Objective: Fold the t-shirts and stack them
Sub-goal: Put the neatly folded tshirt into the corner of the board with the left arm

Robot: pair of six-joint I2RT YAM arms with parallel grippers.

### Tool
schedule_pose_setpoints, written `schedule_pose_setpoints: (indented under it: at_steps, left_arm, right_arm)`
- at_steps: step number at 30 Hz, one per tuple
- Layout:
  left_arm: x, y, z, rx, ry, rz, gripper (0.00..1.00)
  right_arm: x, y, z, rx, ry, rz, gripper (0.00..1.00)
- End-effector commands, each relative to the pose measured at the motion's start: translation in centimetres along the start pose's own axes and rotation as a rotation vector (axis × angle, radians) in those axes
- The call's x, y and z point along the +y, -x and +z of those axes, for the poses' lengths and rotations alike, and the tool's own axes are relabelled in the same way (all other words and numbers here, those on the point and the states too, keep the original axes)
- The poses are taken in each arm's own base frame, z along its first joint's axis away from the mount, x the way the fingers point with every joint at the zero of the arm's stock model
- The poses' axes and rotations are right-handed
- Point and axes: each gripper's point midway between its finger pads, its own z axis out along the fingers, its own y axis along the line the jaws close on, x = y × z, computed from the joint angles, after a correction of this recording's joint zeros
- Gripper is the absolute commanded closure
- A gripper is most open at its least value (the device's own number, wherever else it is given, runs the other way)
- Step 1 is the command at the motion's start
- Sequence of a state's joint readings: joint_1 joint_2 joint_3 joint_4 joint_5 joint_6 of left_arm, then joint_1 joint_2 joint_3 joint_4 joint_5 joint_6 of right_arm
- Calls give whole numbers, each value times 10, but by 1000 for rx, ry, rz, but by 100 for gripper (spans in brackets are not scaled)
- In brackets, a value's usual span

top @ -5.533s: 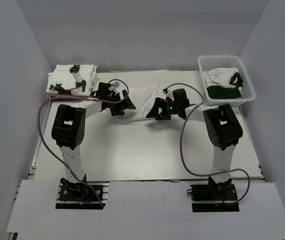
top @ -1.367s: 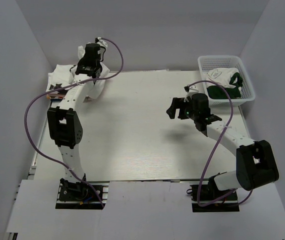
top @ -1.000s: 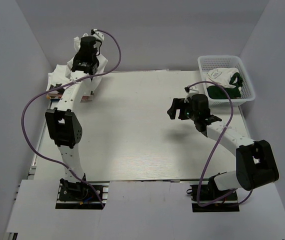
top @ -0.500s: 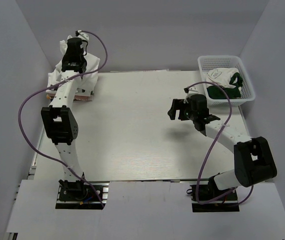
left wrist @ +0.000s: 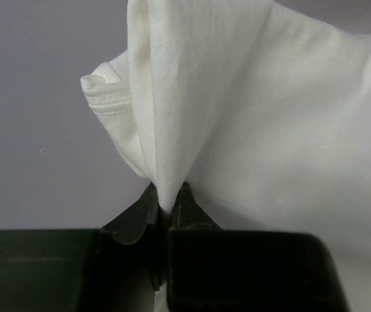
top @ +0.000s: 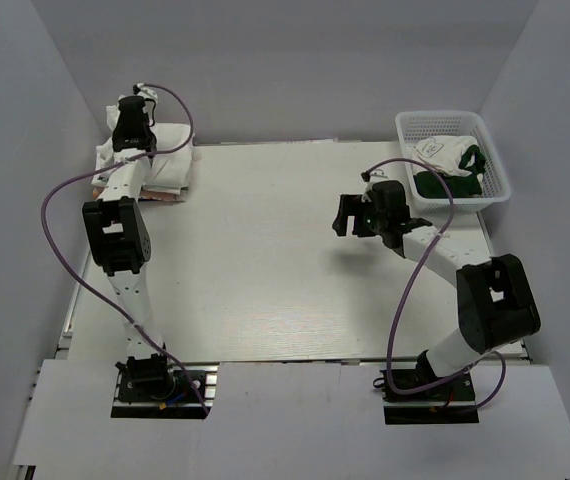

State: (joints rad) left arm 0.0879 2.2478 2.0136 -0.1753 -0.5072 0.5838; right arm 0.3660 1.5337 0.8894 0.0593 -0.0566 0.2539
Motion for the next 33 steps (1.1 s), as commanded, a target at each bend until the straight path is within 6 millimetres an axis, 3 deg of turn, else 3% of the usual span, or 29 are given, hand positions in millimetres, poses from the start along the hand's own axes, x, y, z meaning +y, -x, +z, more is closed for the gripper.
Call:
schedule_pose_setpoints:
  at_steps: [1,3,4,5,7,11,12,14,15,19,20,21,22,23,26,28,29,30,31,32,33]
  left_arm:
    - [49,38,-1,-133,105,-85,100]
    - [56,32,8,-136,110,-93,100]
    - [53,30,12,-139,112,-94,100]
    - [55,29,15,-144,104,-95,100]
    - [48,18,24,-127,92,-86,100]
    - [55,8,33,-112,111,-114,100]
    - [55,3,36,-106,104,-128,85]
    - [51,-3,37,-93,101,-132,40]
    - [50,-4,38,-94,101,-133,1]
    - [66,4,26,-100,137,-196,0]
    - [71,4,21,-88,154,-264,0]
    - [72,14,9,-100,145,-298,0]
    - [64,12,1,-71,125,-311,0]
    - [68,15,-6,-71,122,-354,0]
    - [58,41,-38,-76,-31,-562,0]
    - [46,47,-60,-42,-140,-725,0]
    - [50,71,-86,-105,-239,-781,0]
    - [41,80,-103,-118,-316,-833,0]
    - [13,73,-118,-86,-420,-853,0]
    - [6,76,-134,-89,-466,-890,0]
    - [19,91,-170,-139,-508,-966,0]
  right_arm:
    - [6,26,3,-29,17,-9,10]
    - [6,18,8,12,12,-8,10]
    - [9,27,8,-6,21,-8,10]
    - [8,18,8,34,19,-5,10]
    - [10,17,10,39,33,1,10]
    - [12,19,11,31,41,19,10]
    - [13,19,11,31,43,20,10]
    - [15,21,12,26,50,18,10]
    - [16,20,12,31,52,21,10]
    - [17,29,7,6,53,22,10]
    - [16,23,6,15,51,24,10]
    - [21,36,3,-37,66,21,10]
    - [22,40,0,-53,71,22,10]
    - [23,42,-5,-64,78,26,10]
    - [31,52,-19,-115,105,28,10]
    - [30,46,-24,-121,106,40,10]
    - [35,56,-39,-168,121,42,10]
    - [30,42,-40,-153,111,51,10]
    - [33,48,-51,-188,120,71,10]
    - [36,53,-62,-224,128,72,10]
    - [30,31,-60,-190,115,81,10]
